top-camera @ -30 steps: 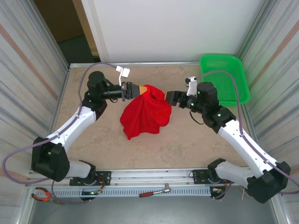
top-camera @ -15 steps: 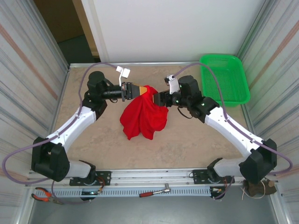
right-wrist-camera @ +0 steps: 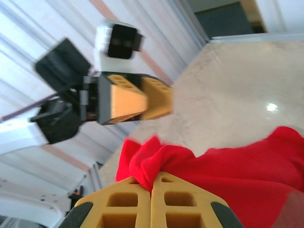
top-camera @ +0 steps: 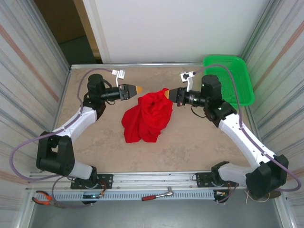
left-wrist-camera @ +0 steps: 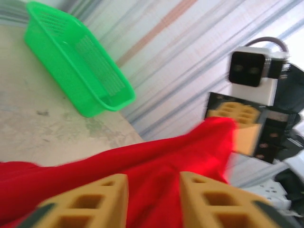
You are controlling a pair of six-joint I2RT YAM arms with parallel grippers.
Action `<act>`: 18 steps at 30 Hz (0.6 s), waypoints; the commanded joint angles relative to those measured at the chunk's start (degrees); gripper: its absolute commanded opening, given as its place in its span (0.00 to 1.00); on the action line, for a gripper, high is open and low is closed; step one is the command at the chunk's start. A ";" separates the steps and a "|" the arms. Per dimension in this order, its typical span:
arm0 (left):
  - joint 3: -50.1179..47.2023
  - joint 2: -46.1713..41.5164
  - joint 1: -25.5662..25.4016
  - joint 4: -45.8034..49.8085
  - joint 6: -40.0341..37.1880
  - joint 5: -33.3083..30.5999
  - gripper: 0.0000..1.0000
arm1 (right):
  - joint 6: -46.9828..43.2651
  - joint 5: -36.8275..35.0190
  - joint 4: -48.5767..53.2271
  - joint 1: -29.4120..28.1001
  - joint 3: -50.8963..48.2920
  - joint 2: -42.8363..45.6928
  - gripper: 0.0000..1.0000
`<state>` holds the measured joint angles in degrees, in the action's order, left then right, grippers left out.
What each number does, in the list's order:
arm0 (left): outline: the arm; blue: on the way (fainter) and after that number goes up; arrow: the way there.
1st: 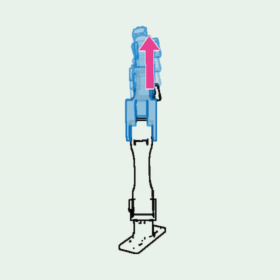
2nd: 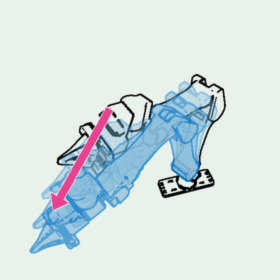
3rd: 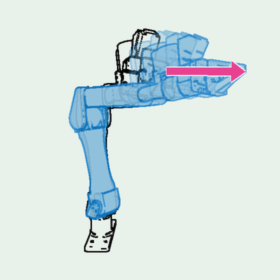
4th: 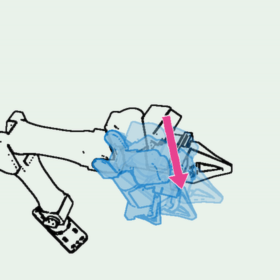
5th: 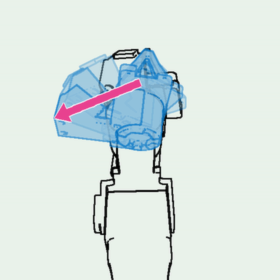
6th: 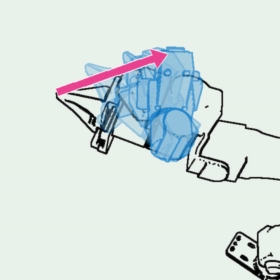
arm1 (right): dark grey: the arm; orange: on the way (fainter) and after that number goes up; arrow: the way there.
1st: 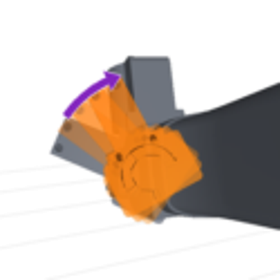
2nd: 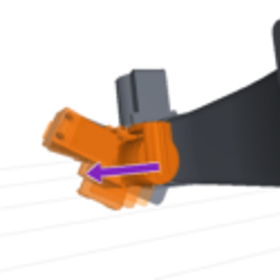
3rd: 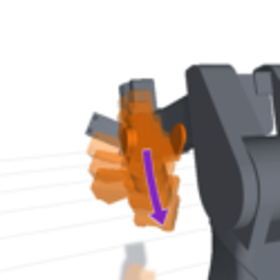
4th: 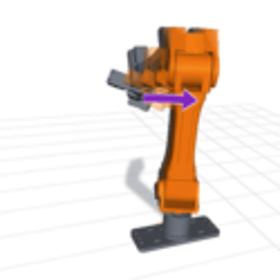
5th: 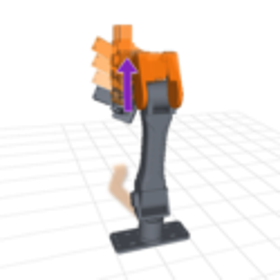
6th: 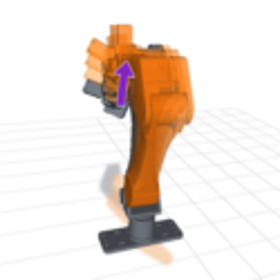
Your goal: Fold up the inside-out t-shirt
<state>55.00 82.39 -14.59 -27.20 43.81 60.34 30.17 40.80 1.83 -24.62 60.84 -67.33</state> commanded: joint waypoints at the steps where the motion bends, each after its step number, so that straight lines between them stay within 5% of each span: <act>1: -1.70 -3.20 0.66 0.19 -0.92 -5.46 0.54 | 3.99 6.84 -6.07 0.45 -0.27 0.61 0.00; 5: -5.61 -13.36 -2.55 10.23 -7.48 -19.67 0.59 | 5.30 7.30 -7.88 0.70 -0.72 -0.58 0.00; 9: -10.22 -25.91 -13.42 18.51 -12.20 -40.77 0.63 | 5.94 6.11 -7.89 0.67 -1.31 -0.97 0.00; 13: -17.43 -31.55 -25.50 12.57 -5.45 -53.92 0.64 | 5.95 3.55 -6.91 0.82 -1.84 -1.22 0.00; 18: -21.11 -29.03 -36.20 4.13 0.32 -62.03 0.68 | 6.03 0.73 -5.54 0.85 -1.51 -2.58 0.00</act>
<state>35.73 50.72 -47.90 -18.31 40.27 8.56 35.48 43.22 -3.20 -24.23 58.98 -69.23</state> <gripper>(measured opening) 0.672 0.052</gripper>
